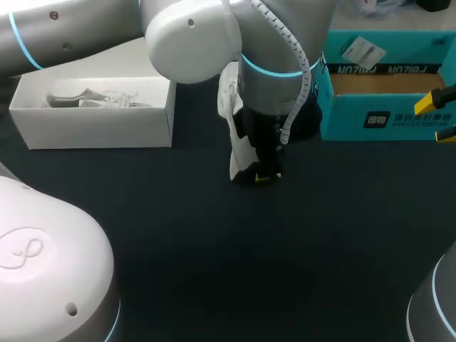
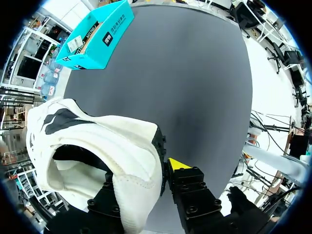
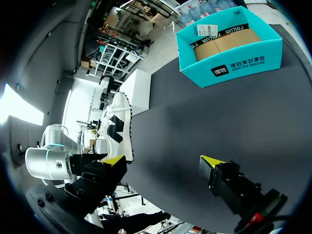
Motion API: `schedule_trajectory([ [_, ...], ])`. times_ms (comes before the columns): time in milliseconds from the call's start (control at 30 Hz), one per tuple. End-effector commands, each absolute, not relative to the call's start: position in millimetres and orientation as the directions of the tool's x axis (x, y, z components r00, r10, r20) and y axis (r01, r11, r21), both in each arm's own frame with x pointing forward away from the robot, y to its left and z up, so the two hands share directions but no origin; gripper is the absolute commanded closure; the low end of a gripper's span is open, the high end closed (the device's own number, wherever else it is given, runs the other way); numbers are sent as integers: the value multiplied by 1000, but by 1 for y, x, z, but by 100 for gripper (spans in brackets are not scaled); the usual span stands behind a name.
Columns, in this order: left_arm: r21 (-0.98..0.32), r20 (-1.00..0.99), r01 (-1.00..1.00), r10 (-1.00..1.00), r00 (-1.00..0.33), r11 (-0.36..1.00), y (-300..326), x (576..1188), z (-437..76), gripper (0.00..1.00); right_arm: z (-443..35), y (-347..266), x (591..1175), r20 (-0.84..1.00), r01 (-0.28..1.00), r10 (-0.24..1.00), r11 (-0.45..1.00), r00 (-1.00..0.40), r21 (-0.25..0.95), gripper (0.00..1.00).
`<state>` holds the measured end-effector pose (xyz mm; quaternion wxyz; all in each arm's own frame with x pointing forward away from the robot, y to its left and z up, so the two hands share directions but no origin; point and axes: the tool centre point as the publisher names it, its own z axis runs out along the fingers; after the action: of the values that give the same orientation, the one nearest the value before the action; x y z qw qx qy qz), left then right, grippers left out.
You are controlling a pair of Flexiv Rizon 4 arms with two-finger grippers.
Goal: Take the shoe out of the shoebox, open the shoe tongue, remove and reinsert the insole, then place the shoe into the shoebox
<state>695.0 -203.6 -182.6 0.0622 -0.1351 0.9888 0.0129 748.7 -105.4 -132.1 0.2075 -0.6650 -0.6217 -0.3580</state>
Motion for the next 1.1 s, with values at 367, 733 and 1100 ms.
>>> schedule_trajectory([
  [367,7,-127,-269,-266,-956,963,-203,695,-181,100,-132,-105,749,733,976,680,-141,-27,167,0],
  [733,11,-84,-249,-247,-965,968,-178,704,-172,100,-132,-105,749,733,976,680,-141,-27,167,0],
  [1100,31,-87,-207,-203,-975,978,-74,746,-158,100,-132,-105,749,733,976,680,-141,-27,167,0],
])
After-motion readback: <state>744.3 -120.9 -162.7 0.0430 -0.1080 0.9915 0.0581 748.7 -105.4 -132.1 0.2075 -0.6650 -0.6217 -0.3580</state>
